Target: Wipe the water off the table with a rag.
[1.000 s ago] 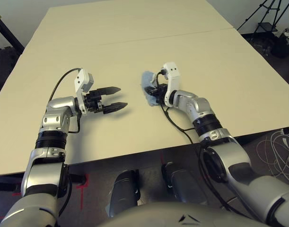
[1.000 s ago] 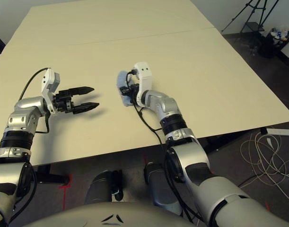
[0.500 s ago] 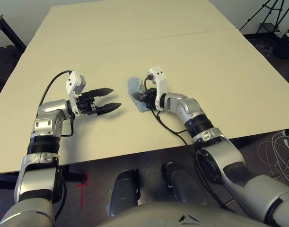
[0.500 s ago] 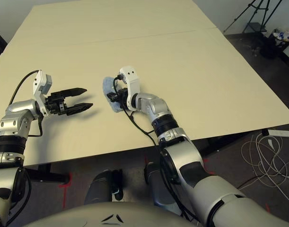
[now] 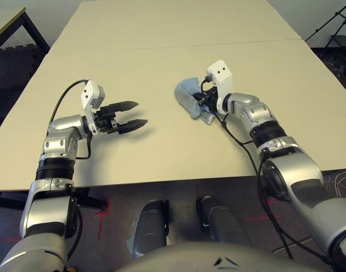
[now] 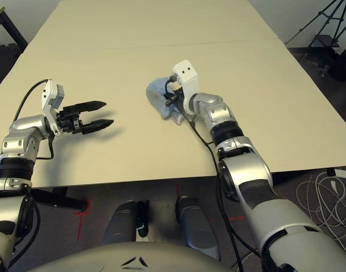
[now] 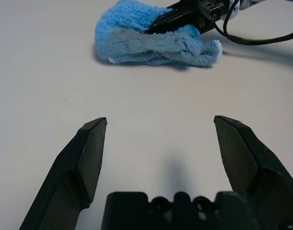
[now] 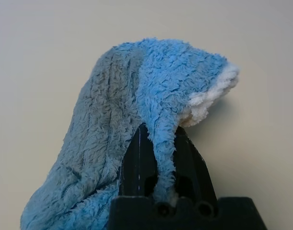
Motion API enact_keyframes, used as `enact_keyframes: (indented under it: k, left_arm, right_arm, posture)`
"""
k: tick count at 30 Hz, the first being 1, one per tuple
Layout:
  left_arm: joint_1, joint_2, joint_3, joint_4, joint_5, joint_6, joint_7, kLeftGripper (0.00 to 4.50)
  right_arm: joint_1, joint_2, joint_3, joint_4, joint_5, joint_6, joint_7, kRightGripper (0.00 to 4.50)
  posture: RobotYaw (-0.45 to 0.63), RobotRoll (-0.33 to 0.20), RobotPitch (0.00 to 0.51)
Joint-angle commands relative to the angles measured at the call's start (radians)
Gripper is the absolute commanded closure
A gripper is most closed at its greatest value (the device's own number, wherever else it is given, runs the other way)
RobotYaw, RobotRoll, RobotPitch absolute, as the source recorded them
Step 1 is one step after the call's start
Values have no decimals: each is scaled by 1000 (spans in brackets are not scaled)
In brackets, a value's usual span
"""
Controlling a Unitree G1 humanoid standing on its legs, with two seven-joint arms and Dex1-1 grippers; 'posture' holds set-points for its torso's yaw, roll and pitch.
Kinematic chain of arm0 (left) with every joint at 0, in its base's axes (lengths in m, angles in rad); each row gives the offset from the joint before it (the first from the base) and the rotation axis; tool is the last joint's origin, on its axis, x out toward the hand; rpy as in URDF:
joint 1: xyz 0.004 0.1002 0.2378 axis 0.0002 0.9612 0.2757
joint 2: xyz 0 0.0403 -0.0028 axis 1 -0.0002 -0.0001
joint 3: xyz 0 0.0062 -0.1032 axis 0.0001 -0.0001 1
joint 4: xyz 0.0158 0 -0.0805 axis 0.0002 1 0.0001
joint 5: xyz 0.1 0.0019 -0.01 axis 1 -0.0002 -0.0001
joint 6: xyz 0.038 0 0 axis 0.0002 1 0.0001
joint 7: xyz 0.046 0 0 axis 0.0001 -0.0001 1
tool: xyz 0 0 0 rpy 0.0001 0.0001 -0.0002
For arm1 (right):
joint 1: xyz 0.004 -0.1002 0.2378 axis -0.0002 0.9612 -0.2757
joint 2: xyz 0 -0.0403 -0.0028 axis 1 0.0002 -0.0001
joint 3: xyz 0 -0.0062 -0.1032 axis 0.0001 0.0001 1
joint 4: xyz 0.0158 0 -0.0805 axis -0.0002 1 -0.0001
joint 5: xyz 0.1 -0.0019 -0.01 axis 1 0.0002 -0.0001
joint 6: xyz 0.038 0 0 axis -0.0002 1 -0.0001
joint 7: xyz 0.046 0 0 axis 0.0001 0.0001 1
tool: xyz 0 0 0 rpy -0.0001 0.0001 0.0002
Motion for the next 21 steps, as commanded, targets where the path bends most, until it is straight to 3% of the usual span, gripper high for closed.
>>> enact_keyframes:
  k: [1,12,21]
  left_arm:
    - [-16,0,-12,31,15,-17,-11,0]
    - [-39,-22,-25,71,19,-36,-15,0]
    - [-65,-47,-31,110,26,-55,-18,0]
  right_arm:
    - [36,-69,5,-69,-25,-1,19,4445]
    - [115,-262,-204,-448,204,340,96,4445]
    - [154,-380,-221,-324,174,297,98,4445]
  posture:
    - [-276,0,115]
    - [-306,0,121]
    - [-327,0,119]
